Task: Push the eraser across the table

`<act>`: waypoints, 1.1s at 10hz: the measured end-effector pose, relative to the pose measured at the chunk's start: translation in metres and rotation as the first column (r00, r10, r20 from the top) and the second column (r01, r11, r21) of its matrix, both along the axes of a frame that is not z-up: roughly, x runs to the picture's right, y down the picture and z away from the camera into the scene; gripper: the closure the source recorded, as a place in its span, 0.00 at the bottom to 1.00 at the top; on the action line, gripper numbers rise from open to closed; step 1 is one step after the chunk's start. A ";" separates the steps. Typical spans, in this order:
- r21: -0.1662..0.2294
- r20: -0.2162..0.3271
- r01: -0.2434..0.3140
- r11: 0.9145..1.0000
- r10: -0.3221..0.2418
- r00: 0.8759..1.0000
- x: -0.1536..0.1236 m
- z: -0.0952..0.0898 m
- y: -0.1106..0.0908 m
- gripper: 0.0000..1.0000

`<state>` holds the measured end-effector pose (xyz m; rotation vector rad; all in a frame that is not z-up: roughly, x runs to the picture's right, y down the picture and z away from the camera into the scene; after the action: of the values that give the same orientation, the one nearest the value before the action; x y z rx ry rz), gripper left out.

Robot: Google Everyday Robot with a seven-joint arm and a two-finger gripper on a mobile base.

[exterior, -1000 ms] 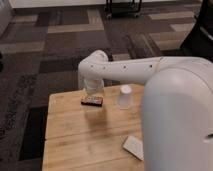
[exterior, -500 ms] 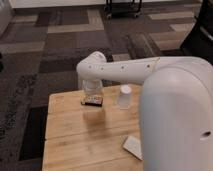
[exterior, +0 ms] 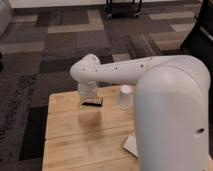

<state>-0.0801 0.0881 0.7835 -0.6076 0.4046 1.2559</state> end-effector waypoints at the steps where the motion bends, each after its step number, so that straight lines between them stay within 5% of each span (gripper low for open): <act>1: -0.009 -0.029 -0.022 1.000 0.022 0.999 0.005 0.003 0.005 0.35; 6: -0.084 -0.037 -0.046 0.995 0.043 0.998 0.004 0.034 0.022 0.35; 11: -0.113 -0.027 -0.054 0.992 0.051 0.998 0.005 0.058 0.013 0.35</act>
<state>-0.0753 0.1015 0.8418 -0.7045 0.4856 1.2981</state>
